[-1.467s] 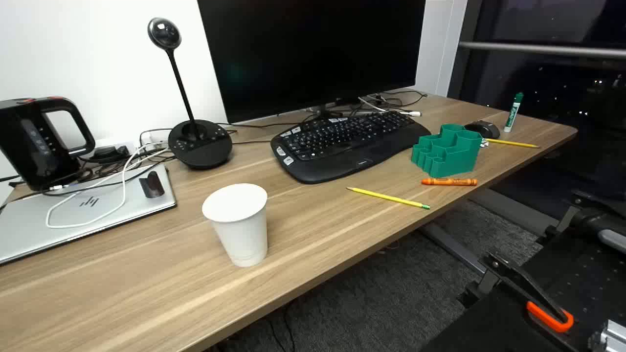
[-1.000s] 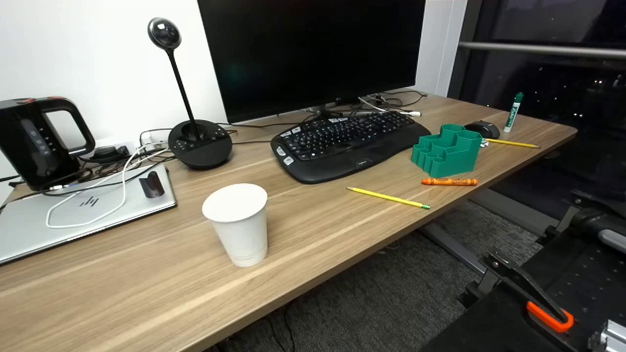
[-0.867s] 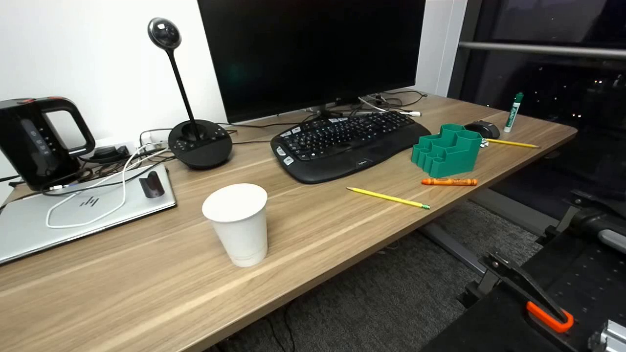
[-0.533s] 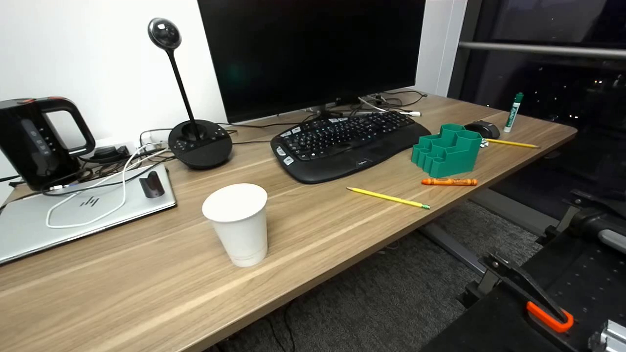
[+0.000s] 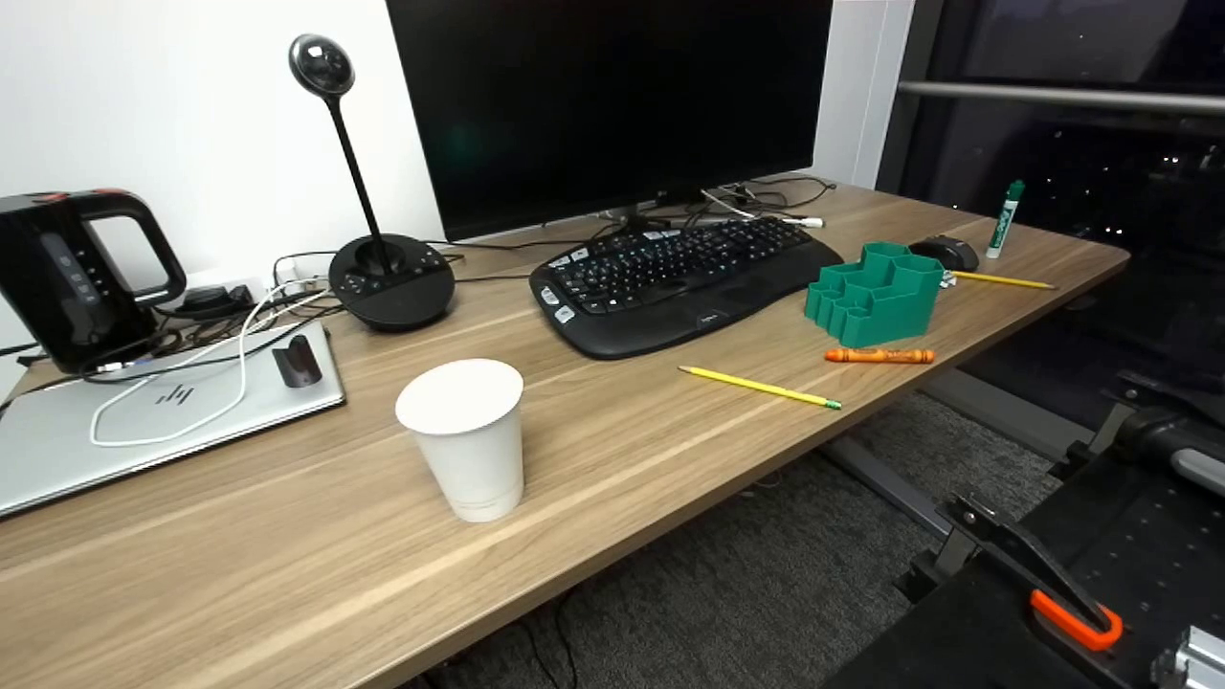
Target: Pick the green object and move it to the left on the counter
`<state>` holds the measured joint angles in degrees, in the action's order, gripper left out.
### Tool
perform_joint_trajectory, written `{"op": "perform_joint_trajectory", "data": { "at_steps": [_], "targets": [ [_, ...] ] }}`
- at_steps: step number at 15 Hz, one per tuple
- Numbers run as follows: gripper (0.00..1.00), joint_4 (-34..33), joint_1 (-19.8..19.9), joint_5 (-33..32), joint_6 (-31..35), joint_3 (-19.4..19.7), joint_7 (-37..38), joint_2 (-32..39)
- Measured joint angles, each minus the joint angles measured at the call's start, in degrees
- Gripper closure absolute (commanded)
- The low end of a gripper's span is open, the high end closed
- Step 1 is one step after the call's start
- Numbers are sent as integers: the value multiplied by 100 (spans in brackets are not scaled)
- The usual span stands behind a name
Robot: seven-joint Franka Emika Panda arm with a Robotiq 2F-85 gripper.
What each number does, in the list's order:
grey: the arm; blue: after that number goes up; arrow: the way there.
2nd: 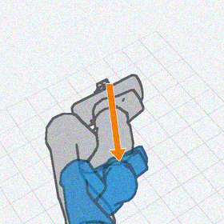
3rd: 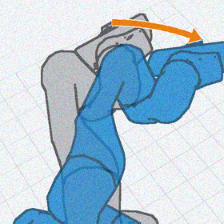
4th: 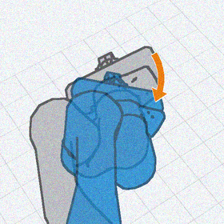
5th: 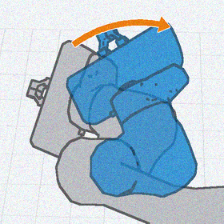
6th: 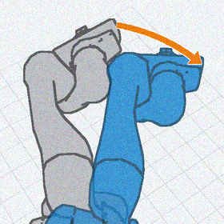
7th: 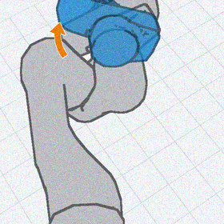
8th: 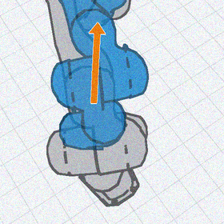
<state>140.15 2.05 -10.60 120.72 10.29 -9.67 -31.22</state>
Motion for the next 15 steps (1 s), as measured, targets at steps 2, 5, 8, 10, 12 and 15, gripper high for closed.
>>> {"op": "perform_joint_trajectory", "data": {
  "at_steps": [2,5,8,10,12,15],
  "targets": [
    [0,-212,98,21,258,10,56,742],
    [0,-551,124,226,522,-2,202,1843],
    [0,-916,124,506,717,-79,363,2846],
    [0,-1239,124,771,755,-130,459,3452],
    [0,-1582,125,927,758,-169,627,3999],
    [0,-1982,125,1012,931,-215,921,4685]
  ]
}}
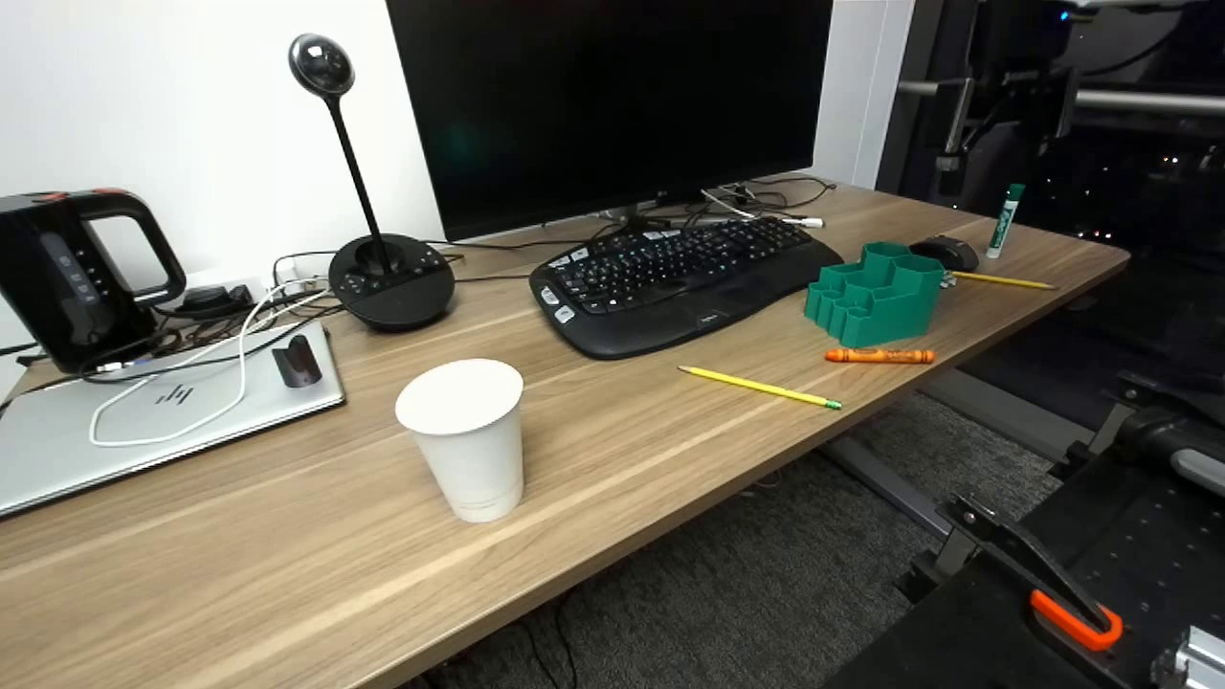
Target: Pick the green object and move it to the left on the counter
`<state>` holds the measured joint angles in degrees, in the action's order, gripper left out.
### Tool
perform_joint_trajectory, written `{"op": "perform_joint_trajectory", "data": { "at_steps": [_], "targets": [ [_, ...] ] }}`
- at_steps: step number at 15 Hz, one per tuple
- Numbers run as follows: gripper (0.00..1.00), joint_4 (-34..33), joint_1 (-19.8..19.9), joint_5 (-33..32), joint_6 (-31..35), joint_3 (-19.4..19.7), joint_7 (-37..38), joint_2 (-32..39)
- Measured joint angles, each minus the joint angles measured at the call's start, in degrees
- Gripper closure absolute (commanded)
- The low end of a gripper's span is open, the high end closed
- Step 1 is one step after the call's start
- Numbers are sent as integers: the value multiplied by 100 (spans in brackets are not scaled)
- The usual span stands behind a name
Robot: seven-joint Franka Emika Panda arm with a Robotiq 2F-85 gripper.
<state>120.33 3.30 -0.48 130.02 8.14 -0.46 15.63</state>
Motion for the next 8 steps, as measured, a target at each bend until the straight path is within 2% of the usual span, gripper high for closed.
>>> {"op": "perform_joint_trajectory", "data": {
  "at_steps": [8],
  "targets": [
    [0,-797,-13,-23,476,-105,456,1340]
  ]
}}
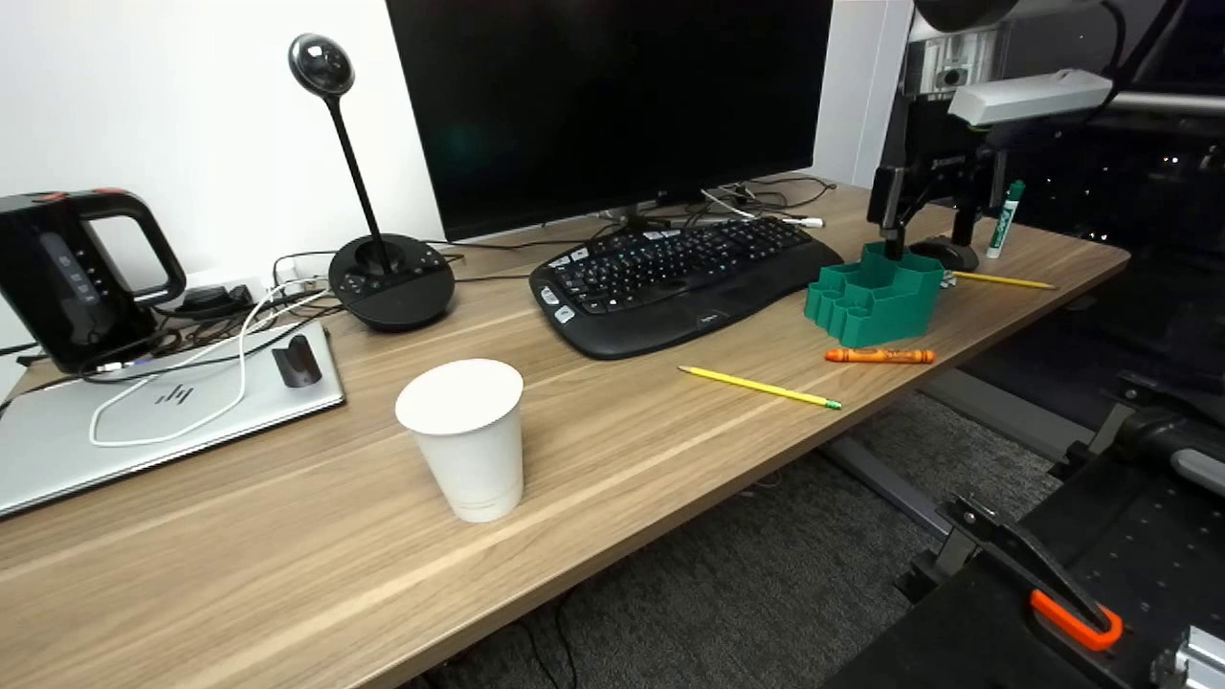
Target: Pick the green object and move it to the left on the counter
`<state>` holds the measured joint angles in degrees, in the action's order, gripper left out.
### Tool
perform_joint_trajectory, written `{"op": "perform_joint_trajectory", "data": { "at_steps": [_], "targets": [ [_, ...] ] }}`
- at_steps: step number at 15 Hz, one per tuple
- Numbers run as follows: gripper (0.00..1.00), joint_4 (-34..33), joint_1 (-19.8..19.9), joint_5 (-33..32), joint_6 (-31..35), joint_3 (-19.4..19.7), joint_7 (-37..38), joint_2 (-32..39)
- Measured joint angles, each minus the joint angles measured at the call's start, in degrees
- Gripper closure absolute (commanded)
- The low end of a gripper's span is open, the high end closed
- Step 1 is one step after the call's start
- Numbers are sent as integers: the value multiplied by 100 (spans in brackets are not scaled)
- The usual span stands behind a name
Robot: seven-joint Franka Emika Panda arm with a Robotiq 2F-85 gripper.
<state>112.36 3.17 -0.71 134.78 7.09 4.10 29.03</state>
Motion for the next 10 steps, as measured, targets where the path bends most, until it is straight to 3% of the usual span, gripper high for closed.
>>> {"op": "perform_joint_trajectory", "data": {
  "at_steps": [3,4,5,7,10],
  "targets": [
    [0,-165,-54,-17,257,-8,7,296],
    [5,-212,-72,-17,296,-12,13,375],
    [28,-265,-91,-17,325,-14,20,452],
    [32,-364,-127,-33,357,-14,80,597],
    [58,-489,-170,-78,359,0,189,761]
  ]
}}
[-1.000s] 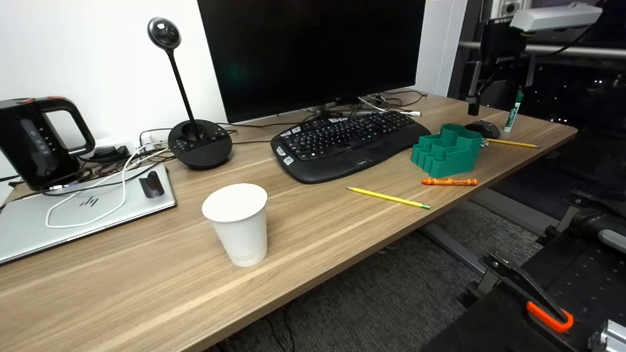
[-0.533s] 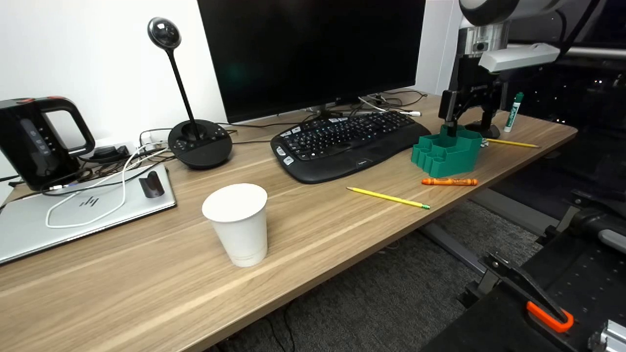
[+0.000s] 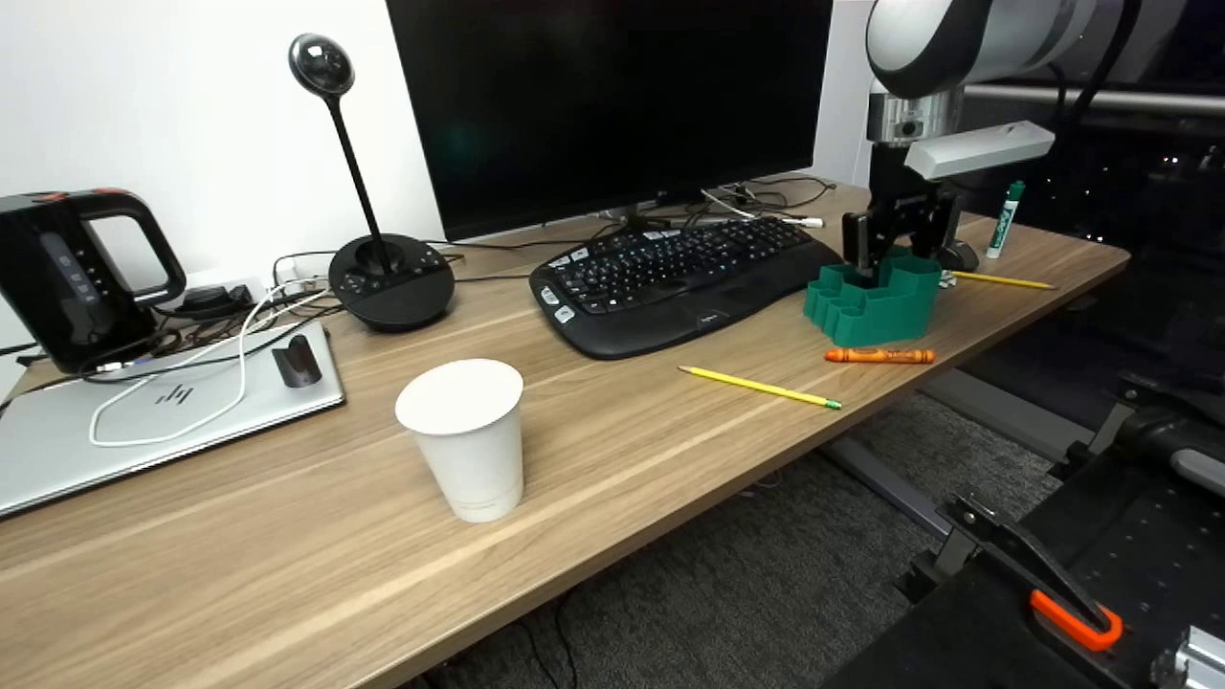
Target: Pick the green object and move it to the left on the counter
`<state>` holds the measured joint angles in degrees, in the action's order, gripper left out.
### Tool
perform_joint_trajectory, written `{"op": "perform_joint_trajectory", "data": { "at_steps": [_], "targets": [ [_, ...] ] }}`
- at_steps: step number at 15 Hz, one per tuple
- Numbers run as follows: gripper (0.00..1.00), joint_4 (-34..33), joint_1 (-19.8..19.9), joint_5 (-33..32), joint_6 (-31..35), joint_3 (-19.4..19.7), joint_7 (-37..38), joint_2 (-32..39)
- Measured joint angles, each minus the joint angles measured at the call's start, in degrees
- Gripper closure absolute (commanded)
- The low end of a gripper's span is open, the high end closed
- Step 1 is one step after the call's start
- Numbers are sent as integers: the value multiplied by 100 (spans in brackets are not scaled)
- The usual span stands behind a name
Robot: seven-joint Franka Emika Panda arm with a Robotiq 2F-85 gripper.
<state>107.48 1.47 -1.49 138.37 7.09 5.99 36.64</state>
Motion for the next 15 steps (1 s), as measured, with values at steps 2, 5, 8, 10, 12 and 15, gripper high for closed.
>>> {"op": "perform_joint_trajectory", "data": {
  "at_steps": [2,5,8,10,12,15],
  "targets": [
    [71,-18,-38,-148,2,42,117,22],
    [75,-21,-152,-532,3,175,271,-24],
    [75,86,-277,-951,24,236,295,-215],
    [75,265,-429,-1242,122,225,284,-494],
    [75,480,-649,-1538,172,159,249,-843],
    [75,798,-980,-1916,285,-77,191,-1299]
  ]
}}
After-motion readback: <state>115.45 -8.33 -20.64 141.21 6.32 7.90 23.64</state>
